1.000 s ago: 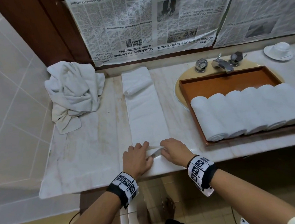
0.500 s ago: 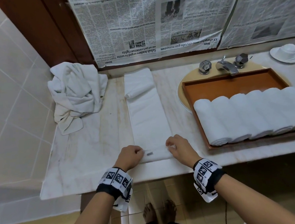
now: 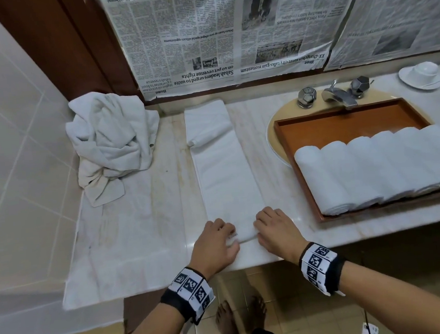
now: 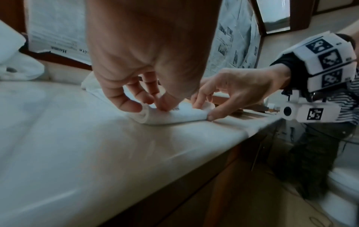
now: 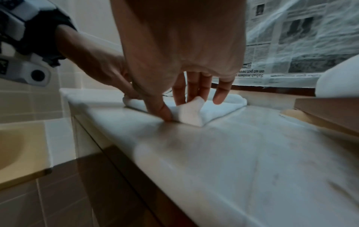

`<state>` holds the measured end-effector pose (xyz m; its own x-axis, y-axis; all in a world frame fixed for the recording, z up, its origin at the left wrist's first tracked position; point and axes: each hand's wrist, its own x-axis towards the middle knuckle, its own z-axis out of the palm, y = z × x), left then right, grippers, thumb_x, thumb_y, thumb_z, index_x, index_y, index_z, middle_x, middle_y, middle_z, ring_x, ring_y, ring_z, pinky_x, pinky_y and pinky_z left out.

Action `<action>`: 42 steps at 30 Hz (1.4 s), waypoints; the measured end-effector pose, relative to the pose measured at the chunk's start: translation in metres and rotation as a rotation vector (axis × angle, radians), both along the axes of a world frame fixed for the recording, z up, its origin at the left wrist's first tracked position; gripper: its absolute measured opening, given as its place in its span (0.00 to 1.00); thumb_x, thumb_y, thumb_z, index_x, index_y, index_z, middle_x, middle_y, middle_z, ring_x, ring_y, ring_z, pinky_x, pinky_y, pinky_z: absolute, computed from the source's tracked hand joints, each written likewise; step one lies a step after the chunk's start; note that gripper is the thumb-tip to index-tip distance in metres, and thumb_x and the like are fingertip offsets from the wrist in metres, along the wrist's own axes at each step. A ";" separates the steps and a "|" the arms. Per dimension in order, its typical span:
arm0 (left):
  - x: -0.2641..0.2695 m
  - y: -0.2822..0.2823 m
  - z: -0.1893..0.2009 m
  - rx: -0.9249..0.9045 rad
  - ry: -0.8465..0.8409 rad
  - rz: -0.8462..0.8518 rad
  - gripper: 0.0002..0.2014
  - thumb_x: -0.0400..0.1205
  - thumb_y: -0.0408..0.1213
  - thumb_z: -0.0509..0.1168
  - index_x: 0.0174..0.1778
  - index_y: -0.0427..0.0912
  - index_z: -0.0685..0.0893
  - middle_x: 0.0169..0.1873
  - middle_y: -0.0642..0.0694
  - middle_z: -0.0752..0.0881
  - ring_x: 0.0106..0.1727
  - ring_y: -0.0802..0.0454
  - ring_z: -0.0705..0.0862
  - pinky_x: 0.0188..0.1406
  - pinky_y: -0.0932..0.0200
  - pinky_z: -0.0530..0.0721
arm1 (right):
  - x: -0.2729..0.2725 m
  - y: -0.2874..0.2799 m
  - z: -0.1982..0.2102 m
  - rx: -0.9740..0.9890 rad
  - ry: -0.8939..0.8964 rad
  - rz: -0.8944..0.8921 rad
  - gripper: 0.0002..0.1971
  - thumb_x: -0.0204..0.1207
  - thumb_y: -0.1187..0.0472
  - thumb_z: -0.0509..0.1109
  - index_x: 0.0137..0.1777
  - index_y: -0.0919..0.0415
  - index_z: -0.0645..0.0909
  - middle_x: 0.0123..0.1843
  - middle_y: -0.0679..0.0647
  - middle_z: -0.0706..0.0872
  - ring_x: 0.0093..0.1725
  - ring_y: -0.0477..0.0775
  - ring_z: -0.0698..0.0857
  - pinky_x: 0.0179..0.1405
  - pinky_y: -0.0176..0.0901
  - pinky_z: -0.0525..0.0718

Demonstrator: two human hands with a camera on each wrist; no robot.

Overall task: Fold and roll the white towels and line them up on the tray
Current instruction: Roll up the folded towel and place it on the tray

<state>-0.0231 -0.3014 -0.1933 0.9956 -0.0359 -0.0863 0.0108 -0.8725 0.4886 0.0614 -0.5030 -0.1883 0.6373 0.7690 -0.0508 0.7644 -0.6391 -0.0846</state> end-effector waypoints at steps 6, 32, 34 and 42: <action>0.011 0.003 0.006 0.056 0.019 0.012 0.15 0.84 0.43 0.61 0.65 0.47 0.80 0.57 0.49 0.80 0.57 0.47 0.78 0.47 0.55 0.78 | 0.018 -0.002 0.007 0.272 0.338 -0.234 0.12 0.80 0.57 0.68 0.58 0.62 0.87 0.53 0.55 0.88 0.55 0.56 0.82 0.53 0.44 0.77; 0.016 0.013 0.012 0.094 0.036 0.166 0.15 0.78 0.47 0.60 0.56 0.47 0.84 0.47 0.50 0.84 0.48 0.46 0.82 0.37 0.56 0.72 | 0.041 0.003 0.011 0.155 0.381 -0.120 0.13 0.78 0.53 0.64 0.48 0.63 0.84 0.46 0.55 0.83 0.48 0.56 0.78 0.44 0.51 0.79; 0.018 0.019 0.016 -0.112 0.106 0.220 0.12 0.83 0.46 0.66 0.61 0.49 0.85 0.51 0.52 0.87 0.51 0.51 0.83 0.43 0.62 0.73 | 0.043 -0.001 0.014 0.196 0.487 -0.187 0.13 0.80 0.52 0.64 0.53 0.61 0.83 0.47 0.55 0.86 0.47 0.58 0.82 0.45 0.50 0.79; 0.010 0.023 0.010 -0.329 0.140 0.443 0.09 0.85 0.52 0.65 0.57 0.54 0.81 0.38 0.52 0.86 0.42 0.59 0.83 0.39 0.68 0.74 | 0.043 -0.013 0.001 0.415 0.550 -0.269 0.08 0.85 0.50 0.64 0.60 0.49 0.72 0.50 0.50 0.79 0.43 0.50 0.79 0.48 0.47 0.79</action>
